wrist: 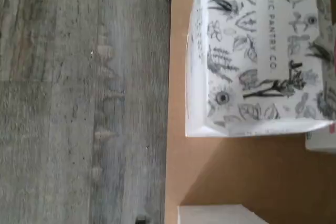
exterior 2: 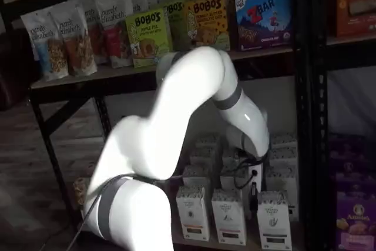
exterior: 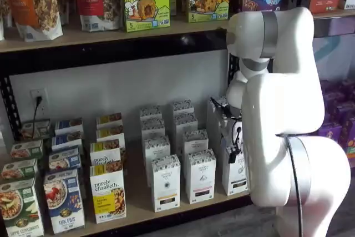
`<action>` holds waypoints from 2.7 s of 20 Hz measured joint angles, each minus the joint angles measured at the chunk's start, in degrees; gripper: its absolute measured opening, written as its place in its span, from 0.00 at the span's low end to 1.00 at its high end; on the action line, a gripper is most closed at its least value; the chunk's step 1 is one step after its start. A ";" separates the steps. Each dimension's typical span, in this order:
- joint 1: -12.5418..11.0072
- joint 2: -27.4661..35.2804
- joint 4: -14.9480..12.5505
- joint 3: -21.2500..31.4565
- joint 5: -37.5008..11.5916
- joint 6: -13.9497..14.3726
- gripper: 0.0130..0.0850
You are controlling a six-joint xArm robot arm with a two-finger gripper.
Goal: Pick up the white box with a green strip in the middle, on the bottom shelf, the sixth box from the left
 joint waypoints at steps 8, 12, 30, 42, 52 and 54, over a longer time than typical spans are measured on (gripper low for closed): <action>-1.29 2.00 -1.14 -1.76 -0.48 -0.37 1.00; -1.86 3.09 -1.43 -2.56 -0.92 -0.73 1.00; -2.57 5.00 -4.98 -4.46 -0.26 1.58 0.78; -2.39 3.85 -5.05 -2.20 -2.02 1.71 0.61; -0.72 -4.36 -9.86 10.79 -7.51 7.29 0.61; -0.27 -6.70 -9.65 14.49 -9.36 7.51 0.61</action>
